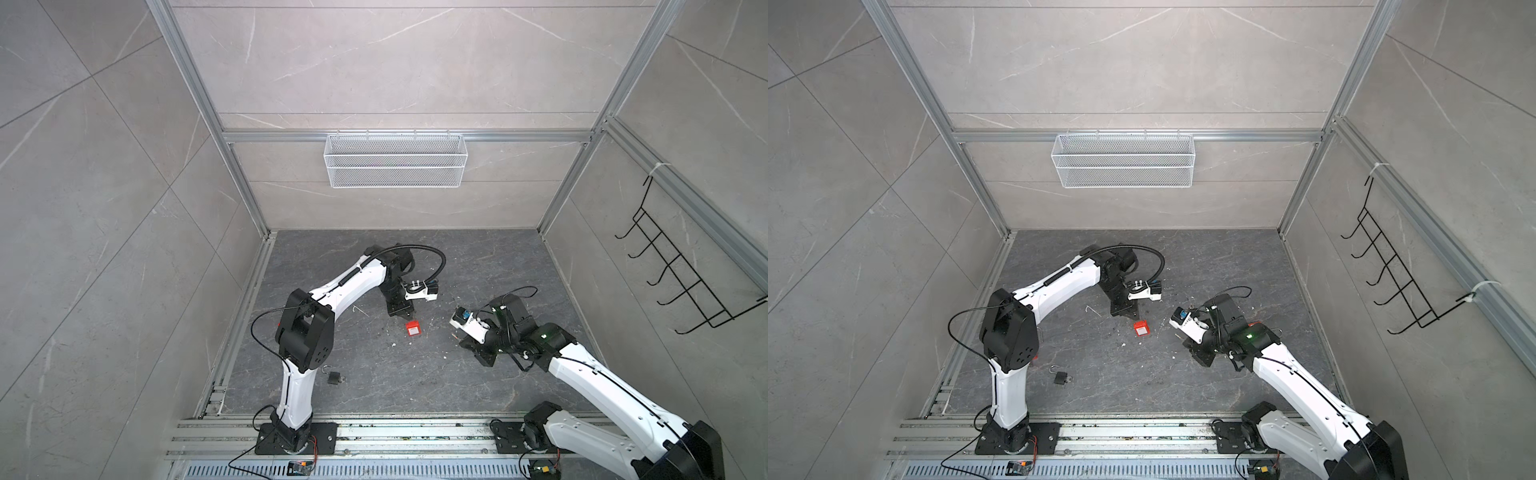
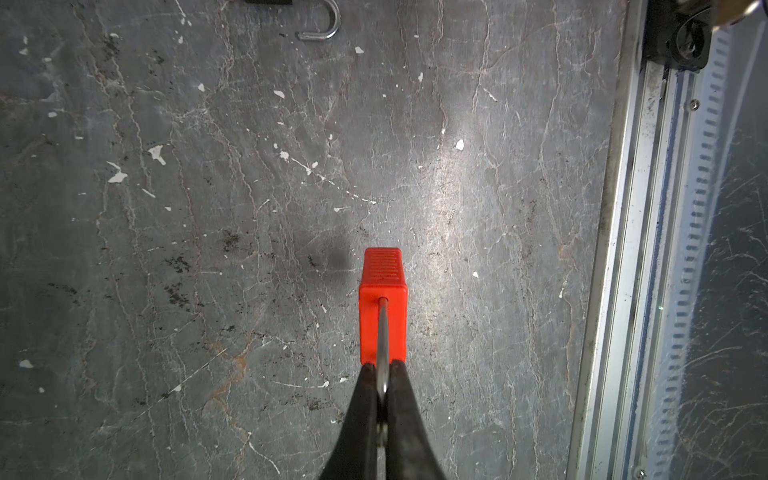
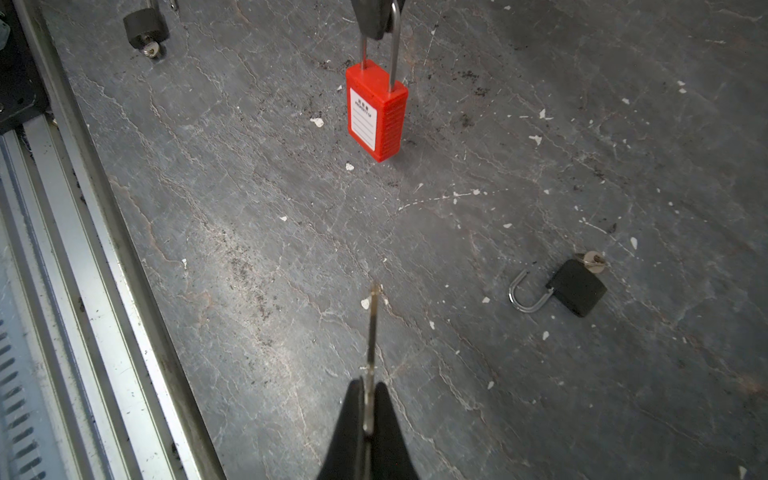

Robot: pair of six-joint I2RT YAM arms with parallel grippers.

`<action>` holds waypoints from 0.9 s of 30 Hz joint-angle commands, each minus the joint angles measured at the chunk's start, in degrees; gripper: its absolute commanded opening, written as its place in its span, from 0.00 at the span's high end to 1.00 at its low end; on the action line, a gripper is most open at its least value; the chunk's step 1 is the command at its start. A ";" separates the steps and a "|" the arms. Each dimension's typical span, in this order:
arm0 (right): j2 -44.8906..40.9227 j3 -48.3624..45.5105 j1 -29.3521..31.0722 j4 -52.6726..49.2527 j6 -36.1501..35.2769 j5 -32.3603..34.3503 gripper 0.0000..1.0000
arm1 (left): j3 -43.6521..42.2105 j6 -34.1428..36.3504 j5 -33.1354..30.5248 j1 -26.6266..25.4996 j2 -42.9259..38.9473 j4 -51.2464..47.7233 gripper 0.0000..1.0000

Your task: Lock with the key

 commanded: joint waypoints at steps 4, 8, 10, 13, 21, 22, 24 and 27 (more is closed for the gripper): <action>1.02 -0.52 -0.32 1.02 -1.02 -0.10 1.00 | -0.23 -1.56 -5.08 -2.39 0.73 1.13 1.00; 2.07 -0.20 -0.32 0.98 -0.86 -0.24 1.00 | -0.19 -1.02 -6.16 -2.57 1.79 0.93 1.00; 2.53 -0.01 -0.33 0.94 -0.77 -0.32 1.00 | 0.91 -0.34 -6.17 -2.61 2.81 -0.66 1.00; 3.06 0.25 -0.40 1.12 -0.51 -0.40 1.00 | 3.28 0.93 -6.73 -2.57 5.00 -3.52 1.00; 3.68 0.52 -0.41 1.76 1.31 -1.06 1.00 | 6.98 1.72 -9.80 -2.57 8.49 -4.85 1.00; 3.60 0.52 -0.41 1.98 1.72 -1.26 1.00 | 7.38 1.82 -10.07 -2.49 8.85 -4.61 1.00; 3.51 0.52 -0.41 2.43 2.69 -1.74 1.00 | 8.52 2.89 -9.94 -2.28 9.66 -4.63 1.00; 3.42 0.28 -0.40 2.81 3.49 -2.42 1.00 | 10.28 3.85 -9.55 -1.80 10.96 -4.54 0.93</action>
